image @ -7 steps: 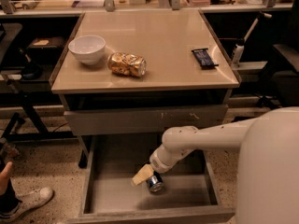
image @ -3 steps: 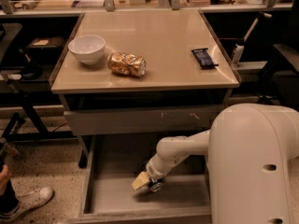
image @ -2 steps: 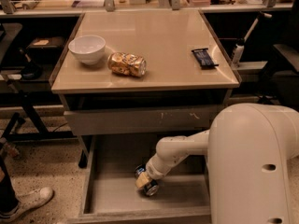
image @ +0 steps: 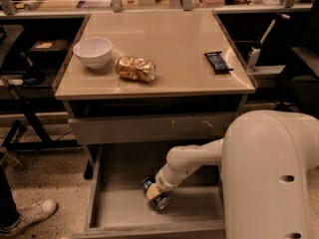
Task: Pick pepsi can from middle drawer and place on counter
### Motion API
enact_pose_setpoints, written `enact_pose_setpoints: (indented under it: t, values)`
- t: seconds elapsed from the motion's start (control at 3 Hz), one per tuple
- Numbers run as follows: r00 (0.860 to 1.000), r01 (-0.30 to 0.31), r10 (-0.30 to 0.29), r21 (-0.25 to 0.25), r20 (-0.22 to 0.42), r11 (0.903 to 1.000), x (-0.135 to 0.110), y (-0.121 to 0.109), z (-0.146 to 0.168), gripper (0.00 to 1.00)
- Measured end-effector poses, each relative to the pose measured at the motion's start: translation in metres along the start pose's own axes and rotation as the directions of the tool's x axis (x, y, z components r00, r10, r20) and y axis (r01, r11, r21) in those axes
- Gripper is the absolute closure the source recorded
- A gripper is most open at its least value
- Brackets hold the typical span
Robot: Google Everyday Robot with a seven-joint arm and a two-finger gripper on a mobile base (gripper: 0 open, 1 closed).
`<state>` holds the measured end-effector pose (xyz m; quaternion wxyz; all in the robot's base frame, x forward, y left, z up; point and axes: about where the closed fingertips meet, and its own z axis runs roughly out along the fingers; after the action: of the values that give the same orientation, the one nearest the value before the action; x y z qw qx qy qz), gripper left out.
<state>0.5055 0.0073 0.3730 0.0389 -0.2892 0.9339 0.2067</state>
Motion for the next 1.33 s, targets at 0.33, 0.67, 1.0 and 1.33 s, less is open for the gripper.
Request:
enact_pose_setpoints:
  t: [0.33, 0.67, 1.0, 1.33]
  values:
    - [1.0, 0.0, 0.0, 0.0, 0.0, 1.0, 0.0, 0.0, 0.0, 1.0]
    - [1.0, 0.0, 0.0, 0.0, 0.0, 1.0, 0.0, 0.0, 0.0, 1.0]
    - [1.0, 0.028, -0.028, 0.015, 0.009, 0.9995, -0.007, 0.009, -0.024, 1.0]
    - [0.999, 0.032, -0.033, 0.036, 0.02, 0.9988, -0.013, 0.015, -0.07, 1.0]
